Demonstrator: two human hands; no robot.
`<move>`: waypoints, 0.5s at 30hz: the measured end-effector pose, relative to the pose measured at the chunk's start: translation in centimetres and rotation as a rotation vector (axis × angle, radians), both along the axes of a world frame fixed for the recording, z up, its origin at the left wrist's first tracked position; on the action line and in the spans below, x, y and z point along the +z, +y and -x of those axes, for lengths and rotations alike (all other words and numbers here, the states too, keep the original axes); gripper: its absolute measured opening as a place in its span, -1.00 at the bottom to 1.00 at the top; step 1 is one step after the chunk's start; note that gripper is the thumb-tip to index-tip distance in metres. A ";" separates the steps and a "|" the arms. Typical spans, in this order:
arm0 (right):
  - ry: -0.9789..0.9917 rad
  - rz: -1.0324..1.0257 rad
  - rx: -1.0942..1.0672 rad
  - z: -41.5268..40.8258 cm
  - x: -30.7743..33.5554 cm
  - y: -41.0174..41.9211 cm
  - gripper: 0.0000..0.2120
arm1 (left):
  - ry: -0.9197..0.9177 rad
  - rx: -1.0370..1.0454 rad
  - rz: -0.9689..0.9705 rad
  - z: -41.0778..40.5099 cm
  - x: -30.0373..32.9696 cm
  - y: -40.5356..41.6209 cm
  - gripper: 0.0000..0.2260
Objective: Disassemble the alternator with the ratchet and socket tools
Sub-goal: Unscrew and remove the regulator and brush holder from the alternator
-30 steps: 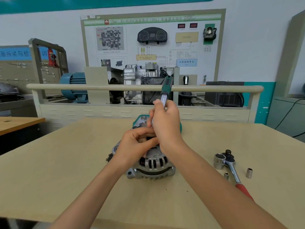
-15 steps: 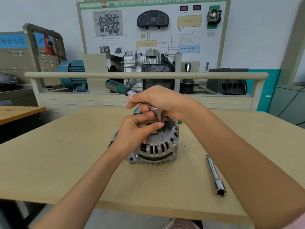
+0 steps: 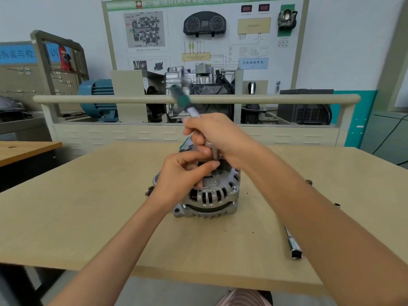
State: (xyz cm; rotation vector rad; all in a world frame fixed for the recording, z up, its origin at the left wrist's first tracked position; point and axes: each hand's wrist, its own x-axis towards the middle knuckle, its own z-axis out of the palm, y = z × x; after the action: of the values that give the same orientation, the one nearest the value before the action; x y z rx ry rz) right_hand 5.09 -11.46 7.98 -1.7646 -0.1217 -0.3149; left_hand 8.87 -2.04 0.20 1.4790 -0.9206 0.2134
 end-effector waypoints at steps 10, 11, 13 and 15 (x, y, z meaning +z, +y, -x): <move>-0.357 -0.331 -0.390 0.2 -2.2 1.9 -0.70 | -0.021 -0.068 0.055 0.1 0.0 -0.1 -0.70; -0.393 -0.374 -0.455 0.0 -2.4 2.3 -0.71 | -0.039 -0.072 0.047 0.1 -0.1 0.0 -0.68; -0.340 -0.371 -0.428 -0.1 -2.0 2.0 -0.72 | -0.047 -0.060 0.045 0.0 -0.2 0.0 -0.70; -0.168 -0.255 -0.221 0.0 -1.0 1.1 -0.73 | -0.023 -0.026 0.044 0.0 -0.1 -0.1 -0.79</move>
State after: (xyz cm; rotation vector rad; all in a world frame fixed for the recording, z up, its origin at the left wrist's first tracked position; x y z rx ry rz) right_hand 5.12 -10.34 6.95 -1.4985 -0.0055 -0.6126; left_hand 8.86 -2.10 0.13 1.4263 -0.9476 0.2312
